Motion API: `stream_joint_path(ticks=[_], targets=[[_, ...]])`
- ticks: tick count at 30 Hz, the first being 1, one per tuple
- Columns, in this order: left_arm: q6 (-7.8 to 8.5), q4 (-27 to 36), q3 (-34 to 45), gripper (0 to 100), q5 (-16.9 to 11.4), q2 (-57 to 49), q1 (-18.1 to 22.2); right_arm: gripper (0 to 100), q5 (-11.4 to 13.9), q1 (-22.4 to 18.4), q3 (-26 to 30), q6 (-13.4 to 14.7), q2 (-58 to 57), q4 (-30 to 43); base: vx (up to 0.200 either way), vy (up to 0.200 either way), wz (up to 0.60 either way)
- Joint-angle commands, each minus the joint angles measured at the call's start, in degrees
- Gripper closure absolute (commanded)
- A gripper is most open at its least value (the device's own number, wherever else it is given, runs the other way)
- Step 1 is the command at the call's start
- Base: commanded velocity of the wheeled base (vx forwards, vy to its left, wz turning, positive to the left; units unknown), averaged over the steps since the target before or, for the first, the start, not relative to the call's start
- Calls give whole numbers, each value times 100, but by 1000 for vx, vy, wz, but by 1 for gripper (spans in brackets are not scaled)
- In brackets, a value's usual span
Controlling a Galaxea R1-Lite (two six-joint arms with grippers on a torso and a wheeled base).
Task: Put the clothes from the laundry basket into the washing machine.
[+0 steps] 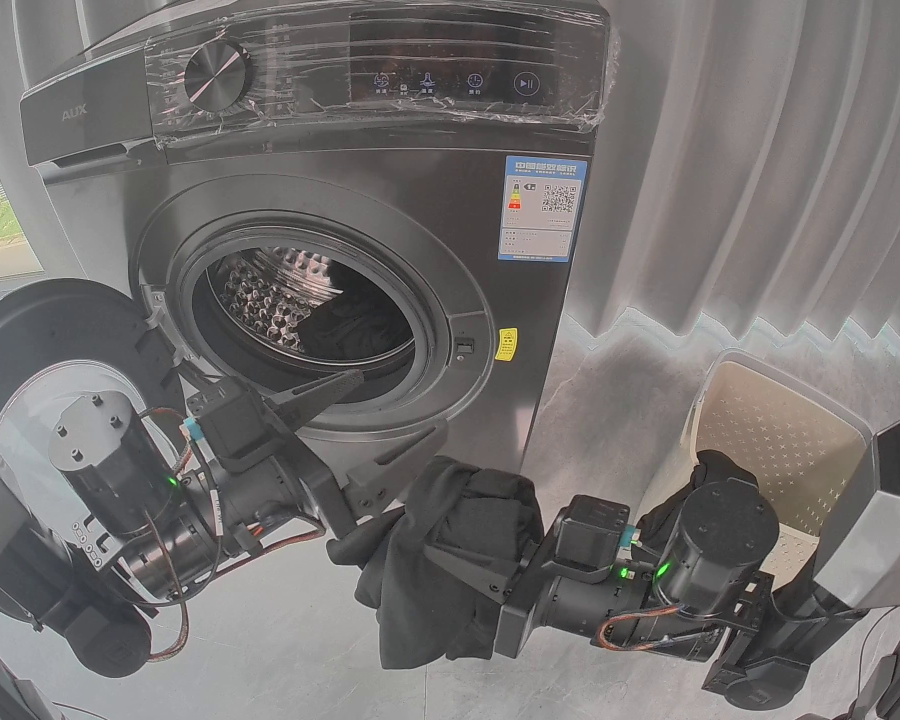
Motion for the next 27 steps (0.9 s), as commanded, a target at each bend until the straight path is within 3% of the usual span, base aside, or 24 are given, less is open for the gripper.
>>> stream_joint_path(ticks=[1, 2, 3, 4, 5, 6, 7, 8, 9, 11, 12, 13, 14, 16, 18, 21, 27], targets=[[68, -1, 161, 0, -729, -164, 357, 100, 32, -226, 17, -16, -249, 25, 0, 0, 0], [104, -1, 187, 0, -1195, -226, 436, 100, 67, -314, 17, -16, -257, 25, 0, 0, 0], [104, -1, 187, 0, -1195, -226, 436, 100, 67, -322, 17, -16, -257, 25, 0, 0, 0], [148, -1, 257, 0, -1845, -270, 603, 100, 155, -384, 35, -7, -301, 16, 0, 0, 0], [183, -1, 319, 0, -2135, -287, 717, 100, 199, -384, 61, 11, -328, 16, 0, 0, 0], [183, -1, 319, 0, -2135, -287, 717, 100, 199, -384, 61, 11, -328, 16, 0, 0, 0], [358, -1, 574, 0, -2820, -305, 981, 100, 234, -384, 140, 11, -407, 7, 0, 0, 0], [464, 8, 688, 0, -3128, -305, 1060, 100, 234, -375, 132, 11, -433, 7, 0, 0, 0], [569, 8, 802, 0, -3374, -287, 1121, 100, 243, -375, 123, 11, -442, 16, 0, 0, 0], [728, 16, 925, 0, -3612, -226, 1157, 100, 243, -366, 61, 11, -442, 25, 0, 0, 0], [745, 16, 934, 0, -3629, -217, 1165, 100, 243, -358, 52, 11, -442, 25, 0, 0, 0], [886, 16, 960, 0, -3620, -50, 1157, 100, 234, -322, -18, 19, -433, 42, 0, 0, 0], [886, 16, 960, 0, -3620, -50, 1157, 100, 234, -322, -18, 19, -433, 42, 0, 0, 0], [1387, 16, 908, 0, -3559, 354, 1148, 100, 225, -287, -158, 37, -433, 42, 0, 0, 0], [1668, 8, 846, 0, -3357, 662, 1130, 100, 225, -279, -202, 37, -433, 51, 0, 0, 0], [1923, -1, 662, 0, -3023, 1022, 1060, 100, 225, -217, -238, 46, -424, 51, 0, 0, 0], [1835, -1, 38, 0, -2820, 1365, 761, 100, 208, -76, -238, 116, -398, 51, 0, 0, 0]])
